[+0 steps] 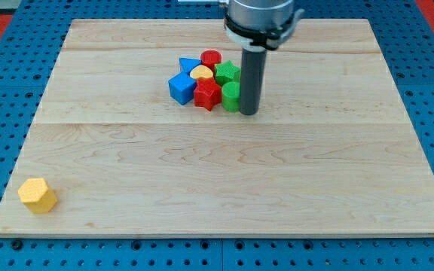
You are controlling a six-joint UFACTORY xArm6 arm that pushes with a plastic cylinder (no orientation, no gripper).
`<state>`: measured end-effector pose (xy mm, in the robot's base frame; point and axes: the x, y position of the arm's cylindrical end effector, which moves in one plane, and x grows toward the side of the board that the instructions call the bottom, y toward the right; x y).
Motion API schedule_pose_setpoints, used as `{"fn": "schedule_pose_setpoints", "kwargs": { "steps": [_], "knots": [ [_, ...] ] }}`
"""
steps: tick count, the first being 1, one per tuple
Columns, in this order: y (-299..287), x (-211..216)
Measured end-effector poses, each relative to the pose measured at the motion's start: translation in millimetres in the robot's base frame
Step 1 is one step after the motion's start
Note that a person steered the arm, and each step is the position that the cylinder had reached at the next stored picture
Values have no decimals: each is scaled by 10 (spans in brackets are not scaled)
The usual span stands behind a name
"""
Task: Add the yellow hexagon into the group of blocks
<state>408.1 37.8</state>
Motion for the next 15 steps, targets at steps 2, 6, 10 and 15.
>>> {"fn": "schedule_pose_setpoints", "kwargs": {
  "steps": [2,6,10,15],
  "knots": [
    [146,326],
    [-1630,2059],
    [-2604,909],
    [-3005,204]
  ]
}}
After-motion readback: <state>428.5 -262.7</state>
